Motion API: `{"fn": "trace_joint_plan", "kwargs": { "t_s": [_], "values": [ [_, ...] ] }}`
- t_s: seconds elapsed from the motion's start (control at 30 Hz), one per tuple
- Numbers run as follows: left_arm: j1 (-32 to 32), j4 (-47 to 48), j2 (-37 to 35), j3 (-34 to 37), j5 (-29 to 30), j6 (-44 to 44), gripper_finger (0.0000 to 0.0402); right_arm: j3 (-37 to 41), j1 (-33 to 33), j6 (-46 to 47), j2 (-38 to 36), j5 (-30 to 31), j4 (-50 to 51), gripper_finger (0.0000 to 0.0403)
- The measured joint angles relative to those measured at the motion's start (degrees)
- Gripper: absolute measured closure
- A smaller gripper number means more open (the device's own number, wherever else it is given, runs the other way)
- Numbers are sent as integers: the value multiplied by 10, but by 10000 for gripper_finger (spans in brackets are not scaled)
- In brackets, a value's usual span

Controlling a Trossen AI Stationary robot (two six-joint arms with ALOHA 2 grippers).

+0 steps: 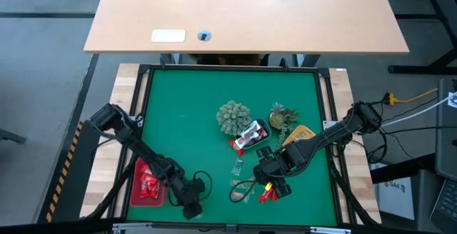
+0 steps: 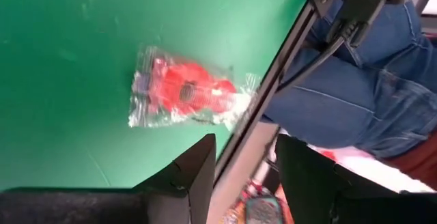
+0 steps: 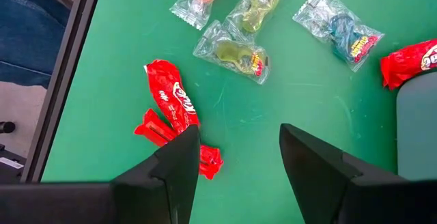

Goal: Organize candy in baskets
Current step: Put the red gummy into the yellow bin

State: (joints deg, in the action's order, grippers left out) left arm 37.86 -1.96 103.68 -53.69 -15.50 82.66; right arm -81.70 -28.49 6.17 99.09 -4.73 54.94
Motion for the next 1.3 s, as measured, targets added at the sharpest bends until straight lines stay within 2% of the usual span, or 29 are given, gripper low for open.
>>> {"fn": "trace_joint_plan", "kwargs": {
  "t_s": [0.17,0.43,0.6,0.73,0.93,1.2,1.3],
  "values": [
    [-8,0,0,0,-7,52,254,0,0,0,0,0,0,203],
    [2,0,1,0,-6,223,254,0,0,0,0,0,0,203],
    [7,0,2,0,21,294,254,0,0,0,0,0,0,203],
    [7,3,2,0,54,325,254,0,0,0,0,0,0,203],
    [7,44,2,0,56,372,254,0,0,0,0,0,0,203],
    [6,42,9,0,90,373,254,0,0,0,0,0,0,203],
    [6,33,23,-1,84,375,254,0,0,0,0,0,0,203]
  ]
}}
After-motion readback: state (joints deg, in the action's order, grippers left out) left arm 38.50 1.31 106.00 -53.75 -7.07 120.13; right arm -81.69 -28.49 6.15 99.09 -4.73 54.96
